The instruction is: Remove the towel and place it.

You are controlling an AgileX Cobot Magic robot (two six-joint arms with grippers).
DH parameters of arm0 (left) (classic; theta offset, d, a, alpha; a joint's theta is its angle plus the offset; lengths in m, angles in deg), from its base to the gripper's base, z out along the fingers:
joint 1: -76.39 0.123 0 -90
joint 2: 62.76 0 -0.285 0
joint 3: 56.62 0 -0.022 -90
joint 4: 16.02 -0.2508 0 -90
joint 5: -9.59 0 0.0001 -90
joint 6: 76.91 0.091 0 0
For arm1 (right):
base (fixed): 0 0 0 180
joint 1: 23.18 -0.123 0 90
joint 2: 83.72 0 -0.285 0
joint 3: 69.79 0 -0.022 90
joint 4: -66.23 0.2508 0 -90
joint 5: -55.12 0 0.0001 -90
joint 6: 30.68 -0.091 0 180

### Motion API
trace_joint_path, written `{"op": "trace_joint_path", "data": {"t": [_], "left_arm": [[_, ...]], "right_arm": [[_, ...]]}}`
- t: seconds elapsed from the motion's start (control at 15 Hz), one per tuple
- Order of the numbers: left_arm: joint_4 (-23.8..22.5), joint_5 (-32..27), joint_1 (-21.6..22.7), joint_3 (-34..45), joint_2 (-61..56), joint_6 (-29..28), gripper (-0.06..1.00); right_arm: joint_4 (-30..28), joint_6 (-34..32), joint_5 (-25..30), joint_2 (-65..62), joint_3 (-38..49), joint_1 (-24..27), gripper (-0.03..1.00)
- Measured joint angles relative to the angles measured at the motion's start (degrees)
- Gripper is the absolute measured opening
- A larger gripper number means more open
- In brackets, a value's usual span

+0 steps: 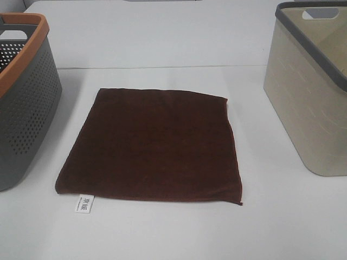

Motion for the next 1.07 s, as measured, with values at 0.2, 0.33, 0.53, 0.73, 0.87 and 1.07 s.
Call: {"op": "trace_joint_path", "data": {"t": [0.2, 0.33, 0.53, 0.73, 0.87, 1.07], "left_arm": [[2.75, 1.20, 0.00, 0.63, -0.74, 4.58, 0.87], [3.61, 1.60, 0.00, 0.74, -0.74, 5.96, 0.87], [3.84, 1.66, 0.00, 0.74, -0.74, 6.19, 0.87], [3.95, 1.66, 0.00, 0.74, -0.74, 6.25, 0.87], [4.01, 1.66, 0.00, 0.74, -0.74, 6.25, 0.87], [4.01, 1.66, 0.00, 0.74, -0.74, 6.25, 0.87]], "right_arm": [[0.29, 0.00, -0.63, -6.70, 0.17, 0.00, 0.74], [0.40, 0.00, -0.63, -7.22, 0.17, 0.00, 0.74], [0.40, 0.00, -0.63, -7.22, 0.17, 0.00, 0.74], [0.40, 0.00, -0.63, -7.22, 0.17, 0.00, 0.74], [0.40, 0.00, -0.63, -7.22, 0.17, 0.00, 0.74], [0.40, 0.00, -0.63, -7.22, 0.17, 0.00, 0.74]]}}
